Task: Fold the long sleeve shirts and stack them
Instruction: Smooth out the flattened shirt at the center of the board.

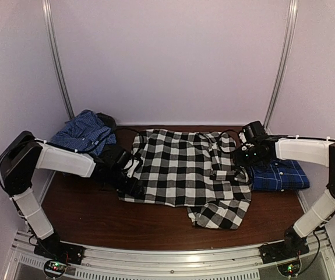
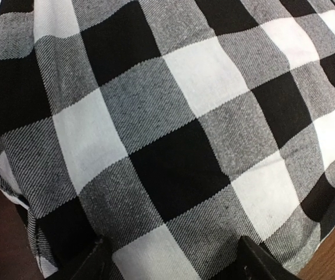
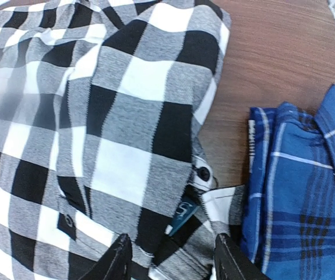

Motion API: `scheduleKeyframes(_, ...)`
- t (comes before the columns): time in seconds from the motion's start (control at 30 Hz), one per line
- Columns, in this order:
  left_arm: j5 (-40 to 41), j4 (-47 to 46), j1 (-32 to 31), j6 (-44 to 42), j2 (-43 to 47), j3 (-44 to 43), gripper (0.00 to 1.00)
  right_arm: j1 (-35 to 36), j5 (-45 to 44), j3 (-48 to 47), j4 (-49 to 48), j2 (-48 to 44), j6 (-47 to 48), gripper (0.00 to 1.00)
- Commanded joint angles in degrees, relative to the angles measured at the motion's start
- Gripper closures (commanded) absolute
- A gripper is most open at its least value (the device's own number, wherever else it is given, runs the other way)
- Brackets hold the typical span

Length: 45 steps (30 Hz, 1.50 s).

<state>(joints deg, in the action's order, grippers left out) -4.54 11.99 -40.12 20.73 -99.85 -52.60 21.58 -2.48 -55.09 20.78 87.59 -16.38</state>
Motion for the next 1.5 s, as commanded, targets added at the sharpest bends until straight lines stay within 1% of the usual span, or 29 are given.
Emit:
scheduleKeyframes(0.0, 2.7, 3.0, -2.8, 4.8, 2.2, 5.7, 0.26, 2.0, 11.8, -2.4, -8.9, 4.7, 0.9, 0.51)
scheduleKeyframes(0.1, 3.7, 4.4, -4.7, 6.8, 4.1, 7.9, 0.27, 5.0, 14.5, -5.1, -12.2, 9.7, 1.0, 0.52)
scheduleKeyframes(0.2, 3.7, 4.4, -5.1, 7.1, 7.5, 8.3, 0.27, 8.2, 18.0, -7.6, -15.1, 15.3, 1.4, 0.52)
scheduleKeyframes(0.23, 3.7, 4.2, -5.1, 6.4, 8.9, 7.8, 0.25, 9.0, 19.0, -8.3, -15.7, 17.0, 1.4, 0.52)
scheduleKeyframes(0.3, 3.7, 3.8, -4.8, 4.5, 12.0, 5.4, 0.18, 10.1, 19.8, -9.0, -16.8, 19.7, 1.4, 0.53)
scheduleKeyframes(0.37, 3.3, 3.7, -2.9, 3.2, 14.1, 2.2, 0.13, 10.4, 20.1, -8.5, -17.6, 21.5, 1.2, 0.53)
scheduleKeyframes(0.5, -2.4, 3.5, 4.7, 2.6, 13.5, -4.0, 0.11, 10.4, 18.5, -6.1, -17.9, 22.5, 1.4, 0.54)
scheduleKeyframes(0.57, -4.1, 3.3, 8.6, 2.8, 11.1, -6.7, 0.12, 10.4, 17.3, -4.7, -17.7, 22.3, 1.5, 0.54)
scheduleKeyframes(0.67, -6.0, 2.6, 13.9, 3.1, 5.6, -10.9, 0.2, 10.4, 15.8, -1.7, -17.8, 20.8, 1.4, 0.54)
scheduleKeyframes(0.8, -6.1, 1.2, 17.0, 2.5, -2.9, -16.7, 0.3, 10.4, 13.4, 2.5, -17.4, 17.9, 1.3, 0.54)
scheduleKeyframes(0.9, -6.6, 0.2, 17.4, 0.9, -9.5, -22.9, 0.34, 10.4, 11.5, 4.7, -16.7, 16.0, 1.5, 0.54)
scheduleKeyframes(0.97, -9.2, 0.7, 17.4, -0.2, -14.1, -27.6, 0.37, 10.4, 10.2, 5.4, -15.9, 15.4, 1.8, 0.54)
scheduleKeyframes(1.07, -13.6, -0.8, 17.4, 0.2, -17.4, -32.1, 0.4, 10.4, 10.3, 6.2, -15.8, 14.9, 1.9, 0.54)
scheduleKeyframes(1.2, -18.6, -3.8, 17.4, 1.6, -22.5, -37.4, 0.41, 10.4, 9.6, 6.5, -15.4, 15.3, 2.1, 0.55)
scheduleKeyframes(1.33, -19.8, -3.9, 17.4, 3.3, -29.8, -45.0, 0.41, 10.4, 9.9, 6.1, -14.8, 14.9, 2.0, 0.54)
scheduleKeyframes(1.47, -18.7, -2.2, 17.4, 3.9, -36.3, -51.9, 0.43, 10.3, 9.9, 5.5, -14.0, 14.0, 1.4, 0.54)
